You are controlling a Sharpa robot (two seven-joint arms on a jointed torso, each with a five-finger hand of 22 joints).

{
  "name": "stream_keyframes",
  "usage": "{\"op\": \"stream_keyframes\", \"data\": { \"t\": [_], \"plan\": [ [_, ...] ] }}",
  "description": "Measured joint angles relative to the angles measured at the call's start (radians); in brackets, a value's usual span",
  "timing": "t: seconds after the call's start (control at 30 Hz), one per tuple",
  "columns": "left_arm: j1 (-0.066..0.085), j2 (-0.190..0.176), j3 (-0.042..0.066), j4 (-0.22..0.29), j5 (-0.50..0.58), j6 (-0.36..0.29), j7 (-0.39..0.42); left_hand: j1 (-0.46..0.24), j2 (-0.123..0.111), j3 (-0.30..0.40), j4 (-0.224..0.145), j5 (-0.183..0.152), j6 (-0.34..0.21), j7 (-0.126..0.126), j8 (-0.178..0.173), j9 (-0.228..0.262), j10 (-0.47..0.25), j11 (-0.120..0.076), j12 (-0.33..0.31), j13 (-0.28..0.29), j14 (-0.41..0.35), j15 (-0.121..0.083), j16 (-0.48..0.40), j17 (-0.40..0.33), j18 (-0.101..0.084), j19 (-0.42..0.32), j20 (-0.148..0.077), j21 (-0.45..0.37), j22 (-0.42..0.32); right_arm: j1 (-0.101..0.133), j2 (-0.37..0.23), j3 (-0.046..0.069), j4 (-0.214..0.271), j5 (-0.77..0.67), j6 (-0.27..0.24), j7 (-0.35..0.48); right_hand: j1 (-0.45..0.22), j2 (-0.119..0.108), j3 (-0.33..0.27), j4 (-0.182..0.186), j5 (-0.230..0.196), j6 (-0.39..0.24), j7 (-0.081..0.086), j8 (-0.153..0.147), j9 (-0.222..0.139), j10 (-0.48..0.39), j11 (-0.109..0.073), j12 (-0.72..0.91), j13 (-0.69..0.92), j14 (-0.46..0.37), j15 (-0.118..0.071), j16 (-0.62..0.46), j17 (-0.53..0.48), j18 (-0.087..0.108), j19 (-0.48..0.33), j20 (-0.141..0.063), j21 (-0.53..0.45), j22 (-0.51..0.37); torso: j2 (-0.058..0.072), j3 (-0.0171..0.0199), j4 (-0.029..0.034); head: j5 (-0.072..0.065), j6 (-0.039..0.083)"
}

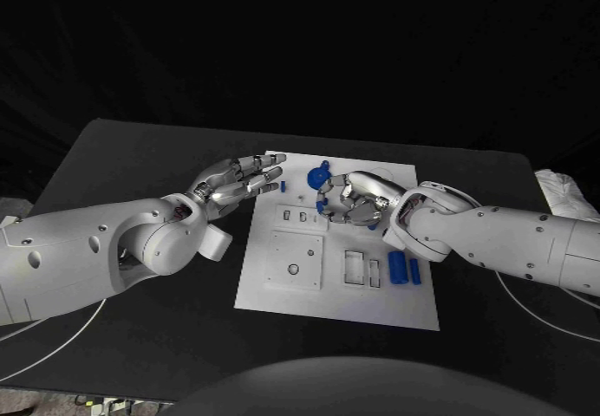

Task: Assemble the parts on the task board

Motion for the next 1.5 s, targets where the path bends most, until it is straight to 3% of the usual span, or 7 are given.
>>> {"op": "stream_keyframes", "data": {
  "t": [0.1, 0.5, 1.2, 1.5],
  "plan": [
    [0.0, 0.001, 0.0, -0.001, 0.0, 0.001, 0.0, 0.0, 0.0, 0.001, 0.001, 0.0, 0.0, 0.0, 0.0, 0.0, 0.0, 0.0, 0.0, 0.0, 0.0, 0.001, 0.0, 0.0, 0.0, 0.0, 0.0, 0.0, 0.0, -0.005, 0.004, 0.0, -0.006, 0.01, 0.002, 0.004, 0.004, 0.004, 0.0, 0.0, 0.0, -0.002, -0.002, 0.0, -0.001, 0.0, 0.0, 0.0, 0.0, 0.0, 0.0, 0.0, 0.0, 0.015, -0.002, -0.002, -0.001, 0.0, 0.0, 0.0, 0.0003, 0.0, 0.0],
    [0.0, 0.002, 0.0, -0.002, 0.0, 0.003, -0.001, 0.0, 0.0, 0.003, 0.003, 0.0, 0.0, 0.0, 0.0, 0.0, 0.0, 0.0, 0.0, 0.0, 0.0, 0.007, 0.0, 0.0, 0.0, 0.0, 0.0, 0.0, 0.0, -0.017, 0.018, 0.0, -0.028, 0.036, 0.003, 0.018, 0.011, 0.01, 0.008, -0.008, -0.002, -0.003, -0.001, -0.006, -0.004, 0.0, 0.0, 0.0, 0.001, 0.0, 0.0, 0.0, 0.0, 0.018, -0.009, -0.002, -0.01, 0.001, 0.0, 0.0002, 0.0007, 0.003, 0.0],
    [-0.001, 0.002, 0.0, -0.002, -0.017, 0.004, -0.004, 0.0, 0.0, 0.003, 0.003, 0.0, 0.0, 0.0, 0.0, 0.0, 0.0, 0.0, 0.0, 0.0, 0.0, 0.007, 0.0, 0.0, 0.0, 0.0, 0.0, 0.0, 0.0, -0.02, 0.014, 0.001, -0.033, 0.041, 0.004, 0.025, 0.017, 0.008, 0.012, -0.018, -0.004, -0.011, 0.0, 0.0, -0.004, 0.004, -0.004, 0.0, 0.001, 0.0, 0.0, 0.0, 0.0, 0.045, -0.016, -0.002, -0.02, 0.0, 0.0, 0.0002, -0.0002, 0.004, 0.0],
    [-0.002, 0.002, 0.0, -0.003, -0.02, 0.006, -0.006, 0.0, 0.0, 0.003, 0.003, 0.0, 0.0, 0.0, 0.0, 0.0, 0.0, 0.0, 0.0, 0.0, 0.0, 0.007, 0.004, 0.0, 0.0, 0.0, 0.0, 0.0, 0.0, -0.019, 0.012, 0.003, -0.032, 0.037, 0.013, 0.017, 0.017, 0.008, 0.01, -0.021, -0.004, -0.012, 0.001, 0.0, -0.006, 0.004, -0.004, 0.0, 0.0, 0.0, 0.0, 0.0, 0.0, 0.036, -0.028, -0.003, -0.032, 0.0, 0.0, 0.0001, 0.0, 0.002, 0.0]
  ]
}}
